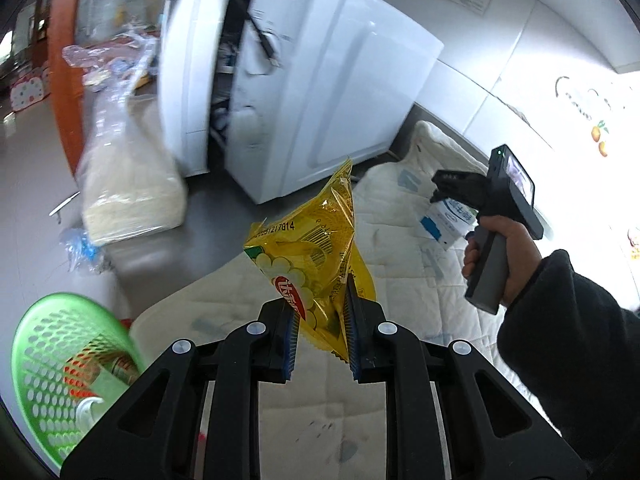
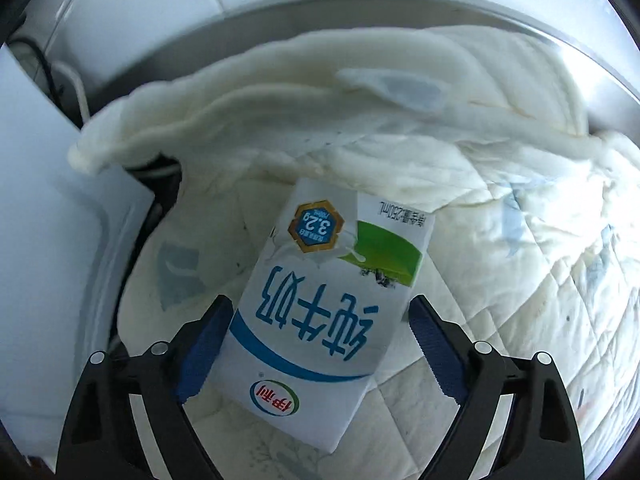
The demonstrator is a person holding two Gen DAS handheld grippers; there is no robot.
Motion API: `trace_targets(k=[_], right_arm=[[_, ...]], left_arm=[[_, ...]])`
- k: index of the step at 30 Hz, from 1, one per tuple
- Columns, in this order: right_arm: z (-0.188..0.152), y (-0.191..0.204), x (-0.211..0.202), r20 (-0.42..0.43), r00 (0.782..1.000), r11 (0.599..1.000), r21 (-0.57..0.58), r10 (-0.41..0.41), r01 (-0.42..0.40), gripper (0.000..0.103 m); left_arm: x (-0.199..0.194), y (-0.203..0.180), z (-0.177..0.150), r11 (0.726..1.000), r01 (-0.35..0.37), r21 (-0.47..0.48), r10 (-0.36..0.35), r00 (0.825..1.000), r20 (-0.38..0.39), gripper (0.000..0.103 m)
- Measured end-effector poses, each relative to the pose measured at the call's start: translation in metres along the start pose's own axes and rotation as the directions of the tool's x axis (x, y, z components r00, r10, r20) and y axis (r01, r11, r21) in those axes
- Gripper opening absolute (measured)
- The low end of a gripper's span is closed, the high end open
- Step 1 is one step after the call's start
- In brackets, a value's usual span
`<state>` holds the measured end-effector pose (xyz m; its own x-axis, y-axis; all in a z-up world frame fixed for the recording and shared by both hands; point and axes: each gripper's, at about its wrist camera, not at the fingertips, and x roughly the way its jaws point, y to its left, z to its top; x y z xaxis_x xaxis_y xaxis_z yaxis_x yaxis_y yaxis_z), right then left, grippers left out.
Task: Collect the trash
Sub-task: 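Carry bag and milk carton over the green basket and open both tools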
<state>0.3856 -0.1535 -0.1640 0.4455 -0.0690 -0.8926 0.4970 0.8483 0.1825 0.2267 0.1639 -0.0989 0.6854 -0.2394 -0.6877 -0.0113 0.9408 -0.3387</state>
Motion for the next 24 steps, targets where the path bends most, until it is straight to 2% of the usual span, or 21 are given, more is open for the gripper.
trace_targets(k=[3, 9, 13, 19, 24], right_arm=[[-0.003, -0.003, -0.006, -0.017, 0.999, 0.999, 0.005, 0.039, -0.039, 0.077], [-0.019, -0.023, -0.038, 0.000, 0.993, 0.987, -0.113, 0.118, -0.117, 0.071], [-0.037, -0.038, -0.059, -0.014, 0.982, 0.964, -0.191, 0.188, -0.187, 0.067], [-0.069, -0.051, -0.092, -0.043, 0.968, 0.912, -0.329, 0.246, -0.246, 0.065], [-0.110, -0.061, -0.126, -0.115, 0.934, 0.837, -0.417, 0.338, -0.354, 0.065]], left_arm=[[-0.013, 0.007, -0.004, 1.000, -0.021, -0.012, 0.021, 1.000, 0.014, 0.019], [-0.045, 0.024, -0.013, 0.997, -0.057, -0.055, 0.060, 0.997, 0.055, 0.019], [-0.067, 0.042, -0.023, 0.991, -0.086, -0.101, 0.093, 0.993, 0.077, 0.019], [-0.096, 0.078, -0.044, 0.974, -0.146, -0.171, 0.163, 0.982, 0.092, 0.019], [-0.118, 0.109, -0.063, 0.951, -0.200, -0.236, 0.225, 0.970, 0.086, 0.019]])
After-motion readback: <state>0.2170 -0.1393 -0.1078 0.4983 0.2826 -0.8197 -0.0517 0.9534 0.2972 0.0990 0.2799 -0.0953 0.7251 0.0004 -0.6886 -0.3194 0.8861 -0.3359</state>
